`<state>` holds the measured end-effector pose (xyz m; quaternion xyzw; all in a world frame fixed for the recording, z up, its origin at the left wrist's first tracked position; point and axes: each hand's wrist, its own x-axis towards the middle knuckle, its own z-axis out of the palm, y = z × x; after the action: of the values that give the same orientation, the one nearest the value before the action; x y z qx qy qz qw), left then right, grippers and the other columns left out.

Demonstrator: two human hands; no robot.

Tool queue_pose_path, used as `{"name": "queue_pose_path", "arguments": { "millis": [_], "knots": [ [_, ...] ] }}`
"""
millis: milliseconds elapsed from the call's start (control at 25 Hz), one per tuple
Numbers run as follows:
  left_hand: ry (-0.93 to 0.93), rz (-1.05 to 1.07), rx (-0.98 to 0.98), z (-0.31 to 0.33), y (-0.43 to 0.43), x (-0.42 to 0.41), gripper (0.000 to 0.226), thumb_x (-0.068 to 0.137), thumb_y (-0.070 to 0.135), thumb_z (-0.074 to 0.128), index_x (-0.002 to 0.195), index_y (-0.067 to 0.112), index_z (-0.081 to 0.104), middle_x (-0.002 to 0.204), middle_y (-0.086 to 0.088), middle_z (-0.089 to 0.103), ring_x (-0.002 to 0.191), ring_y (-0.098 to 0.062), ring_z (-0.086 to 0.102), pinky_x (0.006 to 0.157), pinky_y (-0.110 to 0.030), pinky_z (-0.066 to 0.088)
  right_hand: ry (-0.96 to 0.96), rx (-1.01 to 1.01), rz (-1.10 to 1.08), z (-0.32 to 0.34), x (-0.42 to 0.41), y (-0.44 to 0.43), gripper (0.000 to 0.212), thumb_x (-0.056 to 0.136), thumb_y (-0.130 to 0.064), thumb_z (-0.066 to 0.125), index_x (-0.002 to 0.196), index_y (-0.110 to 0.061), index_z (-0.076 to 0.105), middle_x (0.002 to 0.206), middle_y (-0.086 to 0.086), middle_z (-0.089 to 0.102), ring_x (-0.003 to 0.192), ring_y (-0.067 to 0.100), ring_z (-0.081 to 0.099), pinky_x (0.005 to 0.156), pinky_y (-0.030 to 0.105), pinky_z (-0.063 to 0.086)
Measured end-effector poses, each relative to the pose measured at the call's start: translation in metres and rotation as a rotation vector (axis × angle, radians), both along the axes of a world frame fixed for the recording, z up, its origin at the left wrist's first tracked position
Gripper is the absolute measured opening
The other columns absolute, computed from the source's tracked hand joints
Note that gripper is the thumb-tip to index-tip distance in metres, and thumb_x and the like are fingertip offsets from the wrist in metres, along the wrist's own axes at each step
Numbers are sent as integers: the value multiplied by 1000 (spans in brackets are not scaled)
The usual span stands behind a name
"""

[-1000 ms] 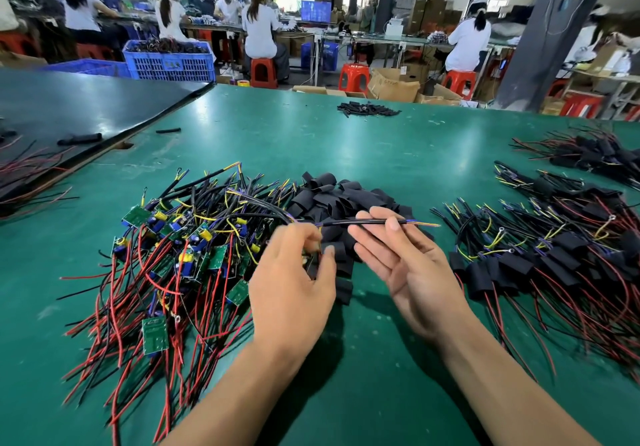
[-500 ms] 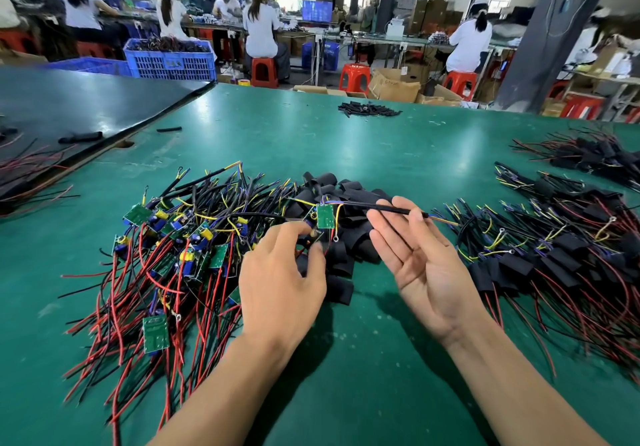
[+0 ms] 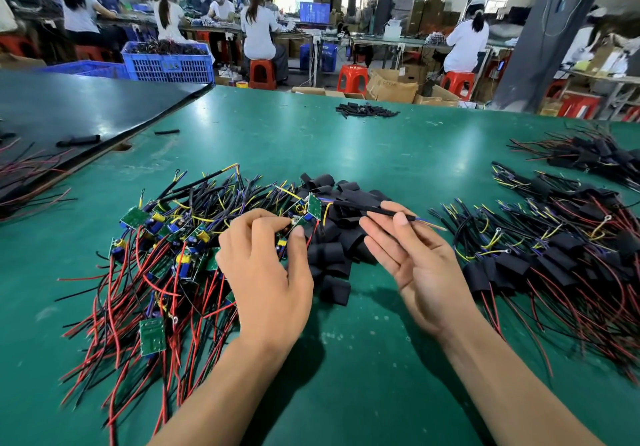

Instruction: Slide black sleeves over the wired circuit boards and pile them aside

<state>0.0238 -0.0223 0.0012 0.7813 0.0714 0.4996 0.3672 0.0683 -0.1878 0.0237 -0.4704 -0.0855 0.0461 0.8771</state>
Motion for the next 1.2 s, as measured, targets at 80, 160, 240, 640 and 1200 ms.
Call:
{"name": "queue_pose_path", "arguments": {
  "millis": [80,160,240,640,1200],
  "knots": [
    [20,42,-2,1,1,-1,17,93,28,57,101,14,61,111,-1,55,103,-22,44,85,-29,22,-69,-72,-23,0,-2,1,30,89,-25,61,113,-10,69,119,15,72,111,27,70,87,28,57],
    [66,53,-28,4,1,-2,17,95,32,54,102,17,59,104,8,53,99,-21,44,83,-28,21,-149,-167,-49,0,-5,2,30,90,-25,60,114,-9,69,117,11,73,111,26,70,88,25,56],
    [142,30,-87,6,1,-2,12,94,33,52,102,23,54,95,14,52,96,-22,47,82,-28,20,-198,-222,-36,-2,-8,5,29,93,-25,59,116,-9,68,115,7,74,111,24,70,89,25,55],
    [356,-65,-166,5,-4,-5,35,90,61,52,114,36,53,90,10,69,84,-19,65,86,-43,50,-290,-298,105,-6,-17,13,21,93,-26,62,109,-28,76,117,3,74,113,21,69,94,25,53],
    [-18,-32,-242,9,11,2,32,92,12,63,121,24,58,112,7,61,99,-25,65,92,-44,49,-265,-329,14,-8,-11,8,20,97,-21,59,111,-17,72,113,4,75,104,25,73,88,28,57]
  ]
}}
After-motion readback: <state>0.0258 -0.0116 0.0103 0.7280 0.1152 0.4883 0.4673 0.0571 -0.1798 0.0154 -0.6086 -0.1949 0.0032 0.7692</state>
